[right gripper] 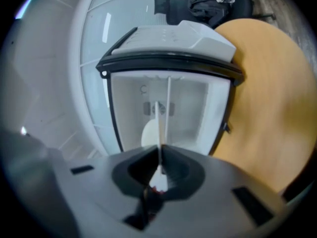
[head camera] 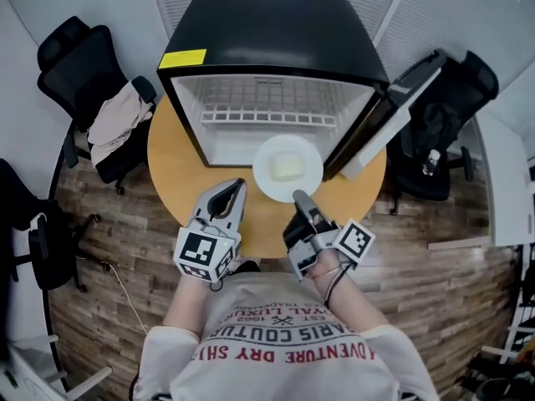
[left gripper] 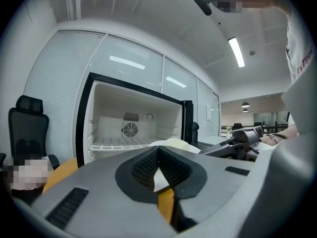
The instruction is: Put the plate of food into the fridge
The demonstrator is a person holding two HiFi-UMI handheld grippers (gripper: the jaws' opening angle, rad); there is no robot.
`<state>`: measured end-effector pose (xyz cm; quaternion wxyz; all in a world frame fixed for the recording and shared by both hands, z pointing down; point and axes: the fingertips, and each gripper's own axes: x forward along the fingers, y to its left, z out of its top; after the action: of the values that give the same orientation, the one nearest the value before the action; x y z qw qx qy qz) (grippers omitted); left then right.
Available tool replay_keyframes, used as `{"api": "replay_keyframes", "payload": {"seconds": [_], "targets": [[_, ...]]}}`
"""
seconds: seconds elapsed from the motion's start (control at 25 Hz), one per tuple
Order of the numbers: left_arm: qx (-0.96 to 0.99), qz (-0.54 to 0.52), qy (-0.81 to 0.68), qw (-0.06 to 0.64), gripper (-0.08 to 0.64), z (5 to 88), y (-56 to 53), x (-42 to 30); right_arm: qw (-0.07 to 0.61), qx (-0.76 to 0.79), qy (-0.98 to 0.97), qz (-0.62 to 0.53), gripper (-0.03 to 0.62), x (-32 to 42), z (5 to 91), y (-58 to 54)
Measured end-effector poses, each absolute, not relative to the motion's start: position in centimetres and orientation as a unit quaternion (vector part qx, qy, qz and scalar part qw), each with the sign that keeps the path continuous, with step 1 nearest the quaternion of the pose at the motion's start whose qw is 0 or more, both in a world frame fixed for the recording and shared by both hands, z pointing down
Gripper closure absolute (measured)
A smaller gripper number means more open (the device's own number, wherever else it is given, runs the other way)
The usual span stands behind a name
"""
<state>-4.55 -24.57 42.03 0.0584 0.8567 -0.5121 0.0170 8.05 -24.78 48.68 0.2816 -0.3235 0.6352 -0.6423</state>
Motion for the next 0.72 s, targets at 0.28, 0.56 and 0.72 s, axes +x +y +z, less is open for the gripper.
{"api": "replay_keyframes", "payload": {"seconds": [0.28,0.56,0.72], "targets": [[0.873,0.023,-0.485,0.052,0.531,42.5,-29.6,-6.6,0.306,-0.344,0.623,-0.632,0.552,6.1,48.9,-29.8],[0.881,0.024,-0.468,0.06,0.531,43.2,-33.4,-7.7,0.313,-0.354,0.618,-0.628,0.552,4.1,49.3,-34.1],[0.884,0.023,-0.463,0.064,0.531,43.5,-34.9,-8.3,0.31,-0.363,0.608,-0.635,0.552,3.2,50.2,-35.8]]}}
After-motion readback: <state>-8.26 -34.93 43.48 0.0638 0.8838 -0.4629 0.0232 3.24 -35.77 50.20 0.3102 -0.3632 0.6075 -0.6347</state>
